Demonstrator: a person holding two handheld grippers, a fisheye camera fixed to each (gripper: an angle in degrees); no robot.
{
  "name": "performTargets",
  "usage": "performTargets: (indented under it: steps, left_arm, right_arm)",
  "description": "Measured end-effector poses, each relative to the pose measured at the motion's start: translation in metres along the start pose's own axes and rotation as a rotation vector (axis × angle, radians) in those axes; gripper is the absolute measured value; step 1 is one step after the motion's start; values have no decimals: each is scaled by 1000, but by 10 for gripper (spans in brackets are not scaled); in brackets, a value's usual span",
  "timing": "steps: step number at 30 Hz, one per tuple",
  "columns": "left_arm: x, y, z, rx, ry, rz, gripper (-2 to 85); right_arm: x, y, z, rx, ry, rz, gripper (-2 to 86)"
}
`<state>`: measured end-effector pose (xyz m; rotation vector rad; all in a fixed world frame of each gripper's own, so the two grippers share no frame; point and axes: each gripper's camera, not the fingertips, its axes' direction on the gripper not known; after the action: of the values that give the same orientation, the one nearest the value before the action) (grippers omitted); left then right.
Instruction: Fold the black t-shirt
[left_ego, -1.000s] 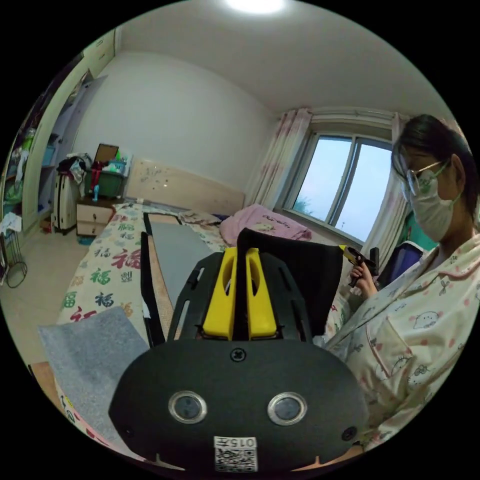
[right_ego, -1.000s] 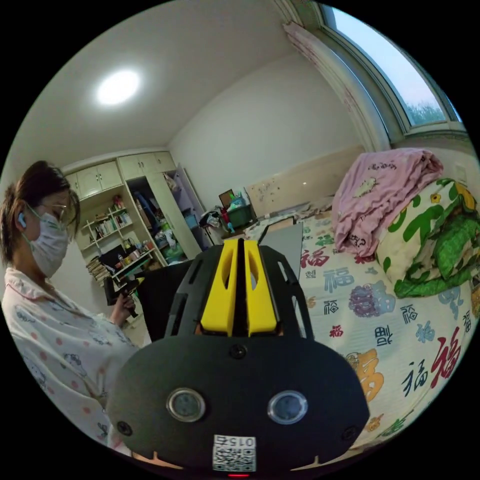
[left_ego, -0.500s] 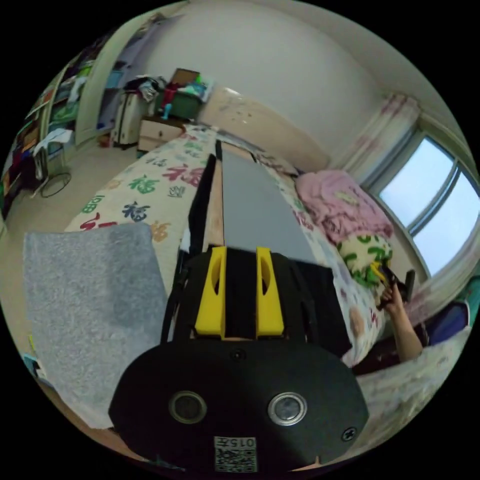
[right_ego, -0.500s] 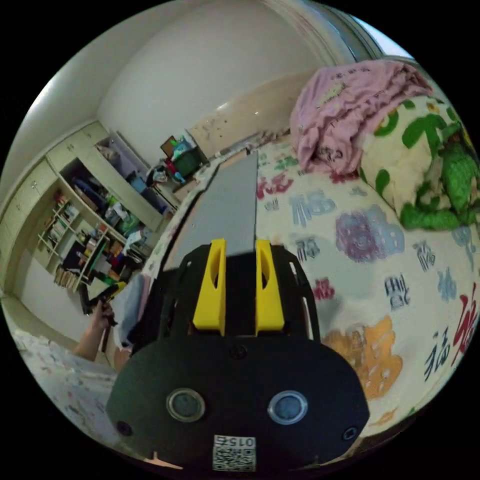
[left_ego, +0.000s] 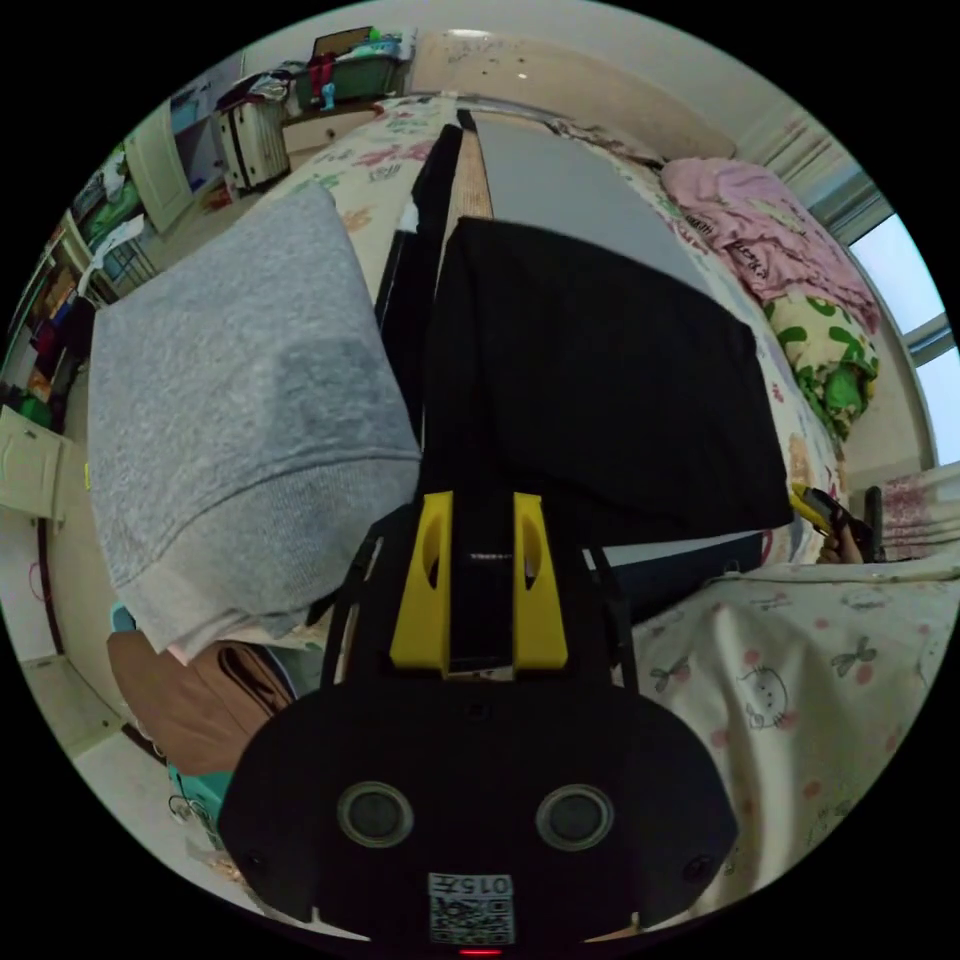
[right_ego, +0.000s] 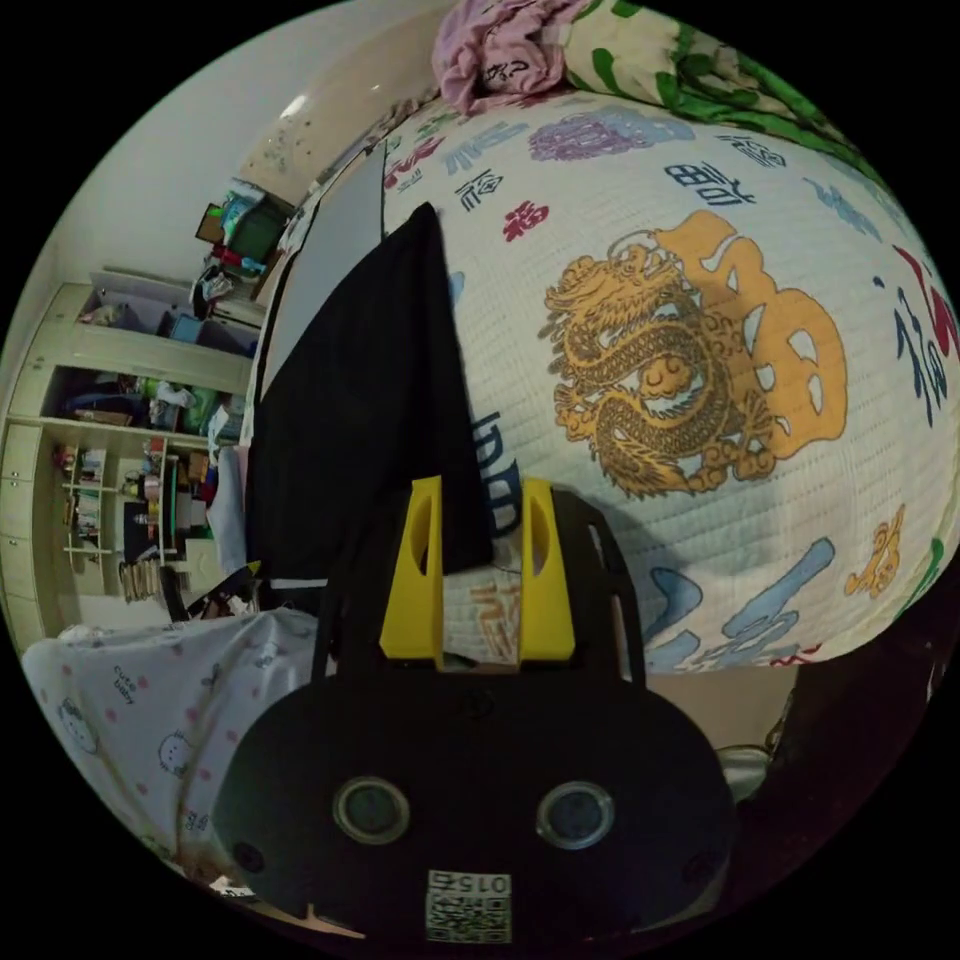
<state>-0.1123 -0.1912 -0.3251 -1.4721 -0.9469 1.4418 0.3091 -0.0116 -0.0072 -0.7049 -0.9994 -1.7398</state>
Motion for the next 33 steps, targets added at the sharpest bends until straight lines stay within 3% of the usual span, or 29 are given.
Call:
performTargets:
  steps: [5, 10, 16, 24, 28, 33]
  left_arm:
    - [27, 23, -14, -9, -34, -13, 104]
    - [5, 82, -32, 78, 74, -318, 130]
    - [-17, 91, -16, 118, 193, -493, 115]
    - [-3, 102, -29, 162, 276, -544, 84]
    - [7, 91, -14, 187, 439, -564, 27]
    - [24, 72, -27, 151, 324, -505, -3]
  right_arm:
    - [8, 17, 8, -155, 13, -74, 65]
    - [35, 61, 8, -128, -5, -38, 64]
    - [65, 115, -6, -157, -8, -48, 27]
    - [94, 219, -23, -143, 29, -77, 7]
    - [107, 266, -20, -159, 51, -83, 6]
    - [125, 349, -31, -147, 72, -114, 6]
